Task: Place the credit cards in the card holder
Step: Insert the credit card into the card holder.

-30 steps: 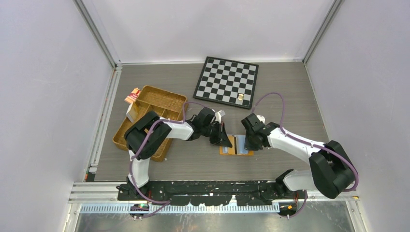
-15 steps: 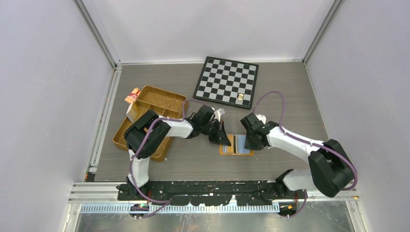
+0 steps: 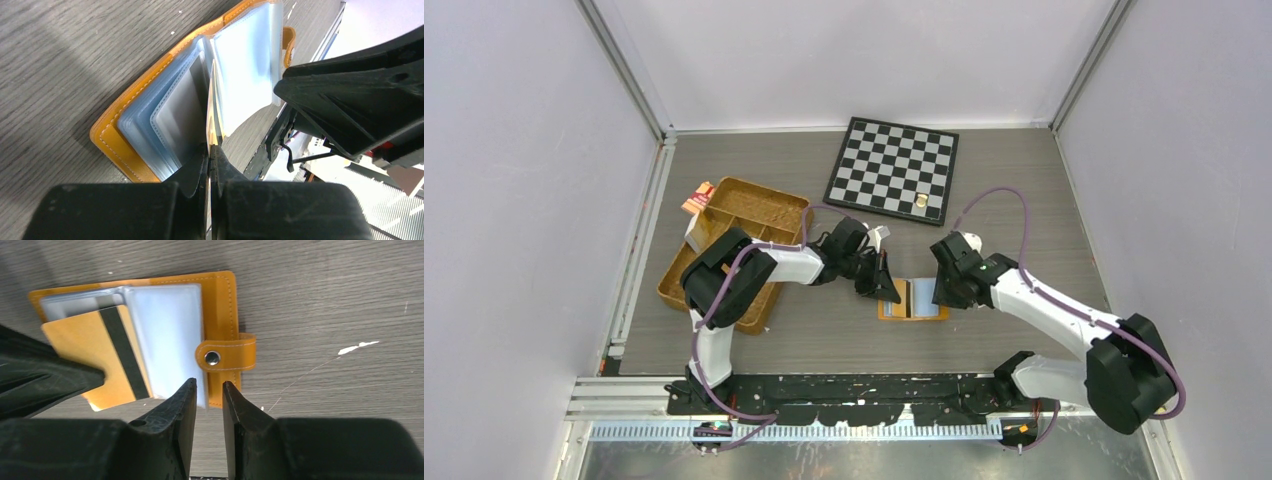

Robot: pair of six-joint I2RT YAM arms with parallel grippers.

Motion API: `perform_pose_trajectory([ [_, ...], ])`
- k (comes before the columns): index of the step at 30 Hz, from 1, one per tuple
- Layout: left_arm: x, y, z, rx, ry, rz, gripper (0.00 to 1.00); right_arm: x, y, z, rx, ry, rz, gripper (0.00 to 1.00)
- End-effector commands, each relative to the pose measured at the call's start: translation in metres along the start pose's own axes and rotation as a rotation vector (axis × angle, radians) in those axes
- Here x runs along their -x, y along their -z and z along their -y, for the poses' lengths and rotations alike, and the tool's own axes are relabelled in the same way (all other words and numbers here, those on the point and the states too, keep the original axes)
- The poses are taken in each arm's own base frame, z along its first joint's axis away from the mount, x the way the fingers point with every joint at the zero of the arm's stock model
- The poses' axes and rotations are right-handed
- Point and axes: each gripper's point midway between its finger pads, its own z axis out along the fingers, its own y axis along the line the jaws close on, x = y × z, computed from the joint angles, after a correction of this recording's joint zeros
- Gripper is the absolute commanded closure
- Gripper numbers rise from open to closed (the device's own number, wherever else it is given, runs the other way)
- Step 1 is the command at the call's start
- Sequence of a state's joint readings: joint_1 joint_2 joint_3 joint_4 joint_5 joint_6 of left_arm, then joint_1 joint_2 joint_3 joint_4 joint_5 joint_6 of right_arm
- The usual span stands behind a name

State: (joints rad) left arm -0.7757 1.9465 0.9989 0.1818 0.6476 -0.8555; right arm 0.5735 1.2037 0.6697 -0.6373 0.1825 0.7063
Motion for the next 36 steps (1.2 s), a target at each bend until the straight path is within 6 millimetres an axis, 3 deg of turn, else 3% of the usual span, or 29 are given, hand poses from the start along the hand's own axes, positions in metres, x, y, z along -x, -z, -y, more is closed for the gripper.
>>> perform_pose_trajectory([
  [1,0.006,0.005,0.002,0.011,-0.026,0.016,1.0,0.023,0.023,-0.025,0.126,-0.017,0.072,0.72],
  [4,0.007,0.006,0.002,0.014,-0.026,0.017,1.0,0.025,0.026,-0.029,0.148,-0.009,0.082,0.76],
  [10,0.006,0.004,0.0,0.019,-0.019,0.013,1.0,0.016,0.009,-0.031,0.138,0.027,0.021,0.79],
  [19,0.004,0.004,-0.003,0.029,-0.019,0.007,1.0,0.01,-0.011,-0.011,0.03,-0.014,-0.027,0.78],
  [25,0.003,0.003,-0.005,0.032,-0.015,0.002,1.0,0.004,-0.02,-0.006,0.046,-0.044,-0.059,0.74],
  [36,0.002,0.001,-0.008,0.038,-0.012,-0.005,1.0,-0.008,-0.032,-0.022,0.198,-0.119,-0.135,0.74],
])
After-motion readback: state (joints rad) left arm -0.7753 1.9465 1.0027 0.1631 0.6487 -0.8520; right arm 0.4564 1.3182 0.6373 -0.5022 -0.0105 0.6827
